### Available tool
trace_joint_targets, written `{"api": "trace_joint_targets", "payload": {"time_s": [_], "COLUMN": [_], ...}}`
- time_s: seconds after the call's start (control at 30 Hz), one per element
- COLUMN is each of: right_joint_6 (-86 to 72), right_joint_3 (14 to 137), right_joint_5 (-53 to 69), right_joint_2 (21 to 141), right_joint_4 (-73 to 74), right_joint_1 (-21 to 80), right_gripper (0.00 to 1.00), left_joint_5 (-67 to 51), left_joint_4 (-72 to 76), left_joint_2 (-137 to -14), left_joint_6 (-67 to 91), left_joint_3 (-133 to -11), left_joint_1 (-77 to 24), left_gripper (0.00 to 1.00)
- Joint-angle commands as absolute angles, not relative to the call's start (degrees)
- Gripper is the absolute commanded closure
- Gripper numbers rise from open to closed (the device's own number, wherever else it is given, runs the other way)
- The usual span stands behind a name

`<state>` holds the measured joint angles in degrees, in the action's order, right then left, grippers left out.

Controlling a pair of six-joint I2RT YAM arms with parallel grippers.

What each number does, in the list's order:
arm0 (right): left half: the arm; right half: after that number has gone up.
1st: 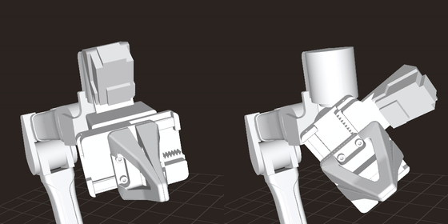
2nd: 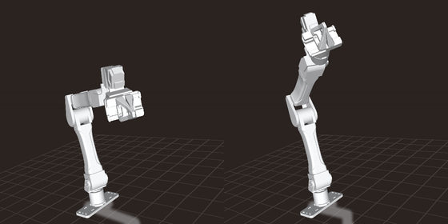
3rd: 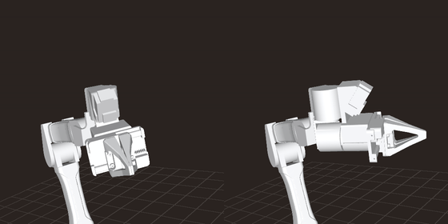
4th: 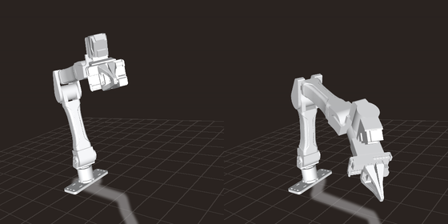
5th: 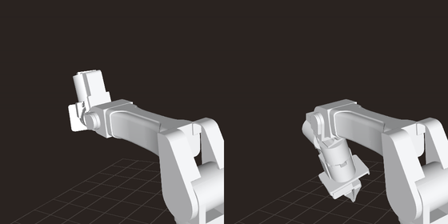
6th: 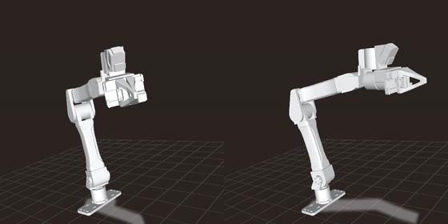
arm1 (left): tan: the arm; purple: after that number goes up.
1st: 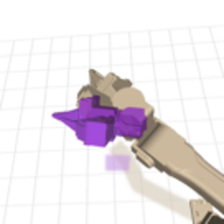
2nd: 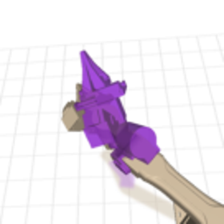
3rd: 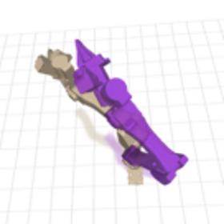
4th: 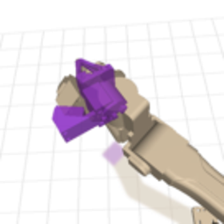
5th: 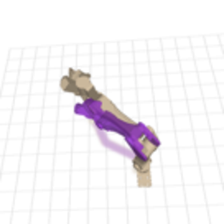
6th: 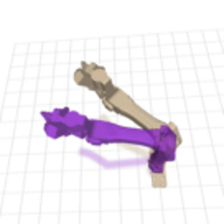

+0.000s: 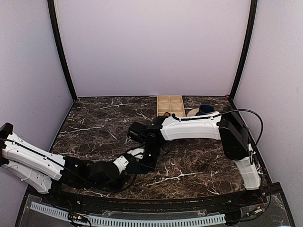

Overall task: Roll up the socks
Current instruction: Roll the sock at the center of the board.

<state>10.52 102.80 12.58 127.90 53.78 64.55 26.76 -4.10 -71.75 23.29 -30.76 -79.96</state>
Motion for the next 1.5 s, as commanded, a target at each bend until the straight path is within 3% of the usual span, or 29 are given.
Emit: {"api": "trace_joint_targets", "payload": {"time_s": [0.0,0.67,1.17,1.47], "right_joint_6": [11.98,13.60,14.28,14.67], "right_joint_3": [105.08,105.86,107.14,106.62], "right_joint_5": [14.86,20.77,23.15,24.30], "right_joint_2": [129.44,129.46,130.56,130.26], "right_joint_4": [56.58,57.75,58.49,58.58], "right_joint_1": [63.96,63.20,62.60,62.58], "right_gripper": [0.98,0.98,0.98,0.98], "left_joint_5": [30.19,39.27,32.51,34.96], "left_joint_4": [-1.71,-1.04,1.04,-0.17], "left_joint_2": [-76.45,-88.64,-90.72,-93.69], "left_joint_6": [15.41,5.13,0.52,0.65], "left_joint_3": [-34.26,-39.44,-39.66,-40.97], "left_joint_1": [-81.43,-81.56,-81.51,-81.32], "left_gripper": [0.68,0.63,0.56,0.53]}}
